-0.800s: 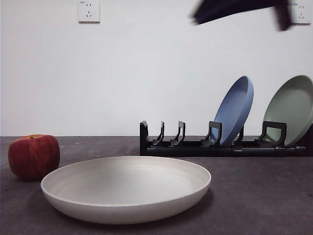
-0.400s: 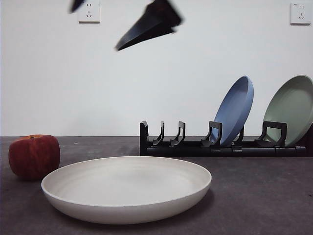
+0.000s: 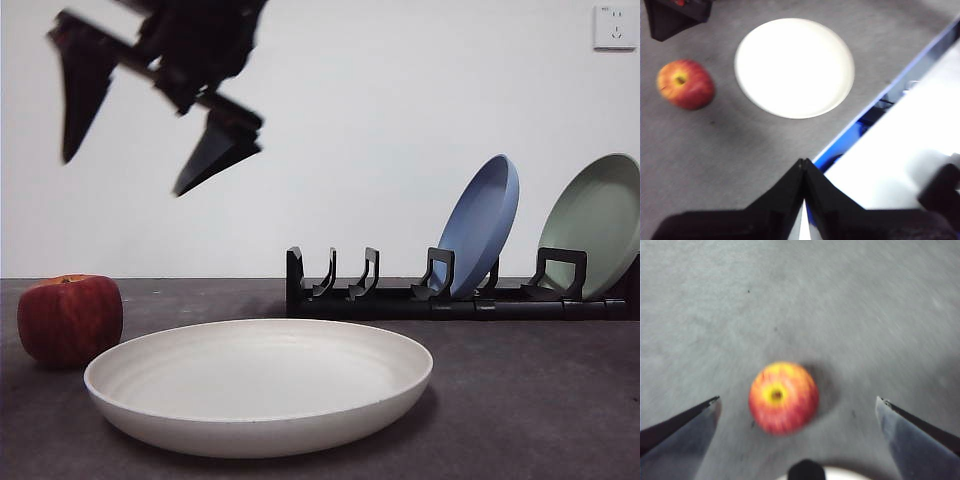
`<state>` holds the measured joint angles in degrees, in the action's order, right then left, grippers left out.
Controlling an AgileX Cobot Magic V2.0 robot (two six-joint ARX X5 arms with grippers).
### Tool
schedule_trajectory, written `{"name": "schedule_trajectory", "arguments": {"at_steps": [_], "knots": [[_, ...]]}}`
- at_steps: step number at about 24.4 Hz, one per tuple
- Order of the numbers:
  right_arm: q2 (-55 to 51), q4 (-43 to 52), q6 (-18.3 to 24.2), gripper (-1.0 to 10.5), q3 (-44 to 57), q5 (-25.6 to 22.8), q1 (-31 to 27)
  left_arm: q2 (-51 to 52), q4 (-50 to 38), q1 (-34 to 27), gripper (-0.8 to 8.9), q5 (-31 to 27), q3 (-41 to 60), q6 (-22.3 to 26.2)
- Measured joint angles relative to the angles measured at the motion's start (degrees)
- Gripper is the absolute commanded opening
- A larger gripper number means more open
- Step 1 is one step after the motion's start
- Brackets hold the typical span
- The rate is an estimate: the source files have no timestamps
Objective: Take the yellow plate from the plate rack,put the plate on the table,take the apple from the table,put the apple in the plate
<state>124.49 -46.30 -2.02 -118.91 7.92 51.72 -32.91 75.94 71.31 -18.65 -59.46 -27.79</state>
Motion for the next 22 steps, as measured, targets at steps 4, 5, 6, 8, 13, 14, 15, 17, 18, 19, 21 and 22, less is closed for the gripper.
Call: {"name": "schedule_trajectory", "arguments": {"at_steps": [4,5,6,8,13,14,15,17,18,19,21,22], "knots": [[5.7,2.3,1.7,8.3,-3.0,-1.4,3.1,5.7,0.2,-1.2,-0.05,-2.6,1.7,-1.9],[7.0,3.1,1.9,8.3,-3.0,-1.5,3.7,6.6,0.2,-1.8,-0.05,-2.6,1.8,-1.9],[8.0,3.2,1.9,8.3,-3.0,-1.9,3.9,7.0,0.2,-2.3,-0.05,-2.6,1.8,-1.9],[9.9,3.1,2.1,8.3,-3.0,-2.3,4.4,7.3,0.2,-3.6,-0.05,-2.2,1.8,-2.0],[12.7,2.1,2.1,8.1,-3.0,-2.4,4.0,7.3,0.2,-4.6,-0.06,0.7,1.8,-2.1],[12.7,2.4,2.1,7.6,-3.0,-2.4,3.9,7.3,0.2,-4.6,-0.06,2.6,1.8,-2.0],[12.7,2.5,2.1,6.5,-3.0,-2.4,3.9,7.3,0.2,-4.6,-0.06,3.7,1.8,-2.0],[12.7,1.6,2.1,4.6,-3.0,-2.4,3.9,7.3,0.2,-4.6,-0.06,5.0,1.8,-1.8],[12.7,1.1,2.1,3.9,-3.0,-2.4,3.9,7.3,0.2,-4.6,-0.06,5.8,1.8,-1.8],[12.7,0.8,2.1,3.0,-3.0,-2.4,4.0,7.3,0.2,-4.6,-0.06,6.0,1.8,-1.8],[12.7,0.3,2.0,0.5,-3.0,-2.4,3.9,7.3,0.2,-4.6,-0.06,6.1,1.8,-1.8],[12.8,-0.2,2.0,-0.1,-3.0,-2.5,3.9,7.3,0.2,-4.6,-0.06,6.6,1.8,-1.8]]}}
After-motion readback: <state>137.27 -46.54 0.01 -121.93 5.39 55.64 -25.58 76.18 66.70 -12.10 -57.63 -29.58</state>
